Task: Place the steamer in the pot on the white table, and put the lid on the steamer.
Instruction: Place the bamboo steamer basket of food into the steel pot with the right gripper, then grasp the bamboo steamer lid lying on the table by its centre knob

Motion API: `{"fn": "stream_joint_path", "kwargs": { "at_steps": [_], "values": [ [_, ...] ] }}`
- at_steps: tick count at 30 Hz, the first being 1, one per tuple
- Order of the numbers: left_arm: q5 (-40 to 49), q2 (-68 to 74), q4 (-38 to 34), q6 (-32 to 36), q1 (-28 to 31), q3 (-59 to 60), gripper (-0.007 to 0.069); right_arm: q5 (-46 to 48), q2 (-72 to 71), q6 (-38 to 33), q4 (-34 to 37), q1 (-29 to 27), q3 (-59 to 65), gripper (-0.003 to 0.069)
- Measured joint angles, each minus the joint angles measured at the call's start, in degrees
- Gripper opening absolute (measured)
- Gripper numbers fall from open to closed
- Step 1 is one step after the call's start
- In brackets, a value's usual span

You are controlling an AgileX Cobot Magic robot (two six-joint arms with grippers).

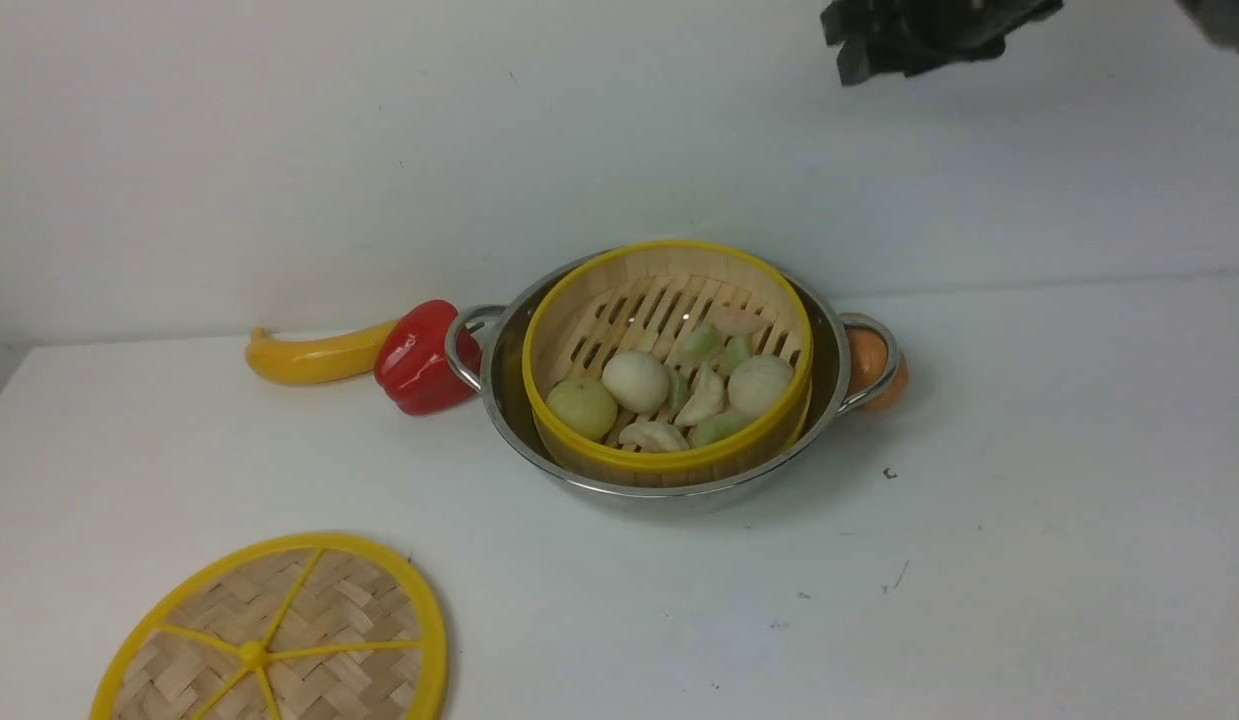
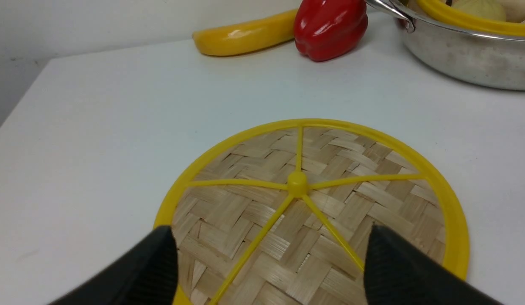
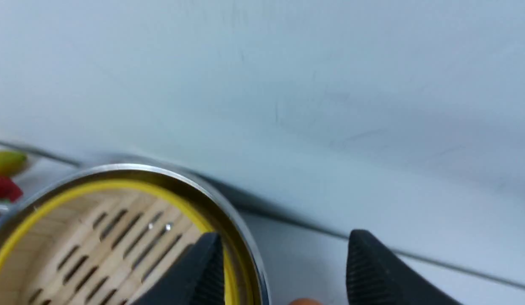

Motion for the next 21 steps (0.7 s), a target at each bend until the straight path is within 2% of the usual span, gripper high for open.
{"fn": "stream_joint_path", "kwargs": {
  "at_steps": [2, 3, 6, 7, 8, 9, 10, 11, 17, 21],
  "values": [
    [0.0, 0.0, 0.0, 0.0, 0.0, 0.0, 0.0545, 0.1, -3.2, 0.0, -0.7, 0.0, -0.1, 0.0321],
    [0.0, 0.0, 0.0, 0.0, 0.0, 0.0, 0.0545, 0.1, -6.0, 0.0, -1.1, 0.0, -0.1, 0.0258],
    [0.0, 0.0, 0.0, 0.0, 0.0, 0.0, 0.0545, 0.1, -11.5, 0.0, -1.3, 0.0, -0.1, 0.0141],
    [0.0, 0.0, 0.0, 0.0, 0.0, 0.0, 0.0545, 0.1, -11.5, 0.0, -1.3, 0.0, -0.1, 0.0131],
    [0.0, 0.0, 0.0, 0.0, 0.0, 0.0, 0.0545, 0.1, -15.2, 0.0, 0.0, 0.0, -0.3, 0.0055],
    [0.0, 0.0, 0.0, 0.0, 0.0, 0.0, 0.0545, 0.1, -16.9, 0.0, 1.3, 0.0, -0.4, 0.0029],
    [0.0, 0.0, 0.0, 0.0, 0.0, 0.0, 0.0545, 0.1, -17.7, 0.1, 2.0, 0.0, -0.4, 0.0016],
    [0.0, 0.0, 0.0, 0.0, 0.0, 0.0, 0.0545, 0.1, -20.8, 0.3, 5.8, 0.0, -0.4, -0.0003],
    [0.0, 0.0, 0.0, 0.0, 0.0, 0.0, 0.0545, 0.1, -31.2, 0.2, 21.2, 0.0, 4.7, -0.0005],
    [0.0, 0.0, 0.0, 0.0, 0.0, 0.0, 0.0545, 0.1, -37.6, -1.9, 25.3, 0.0, 9.6, -0.0004]
  ]
}}
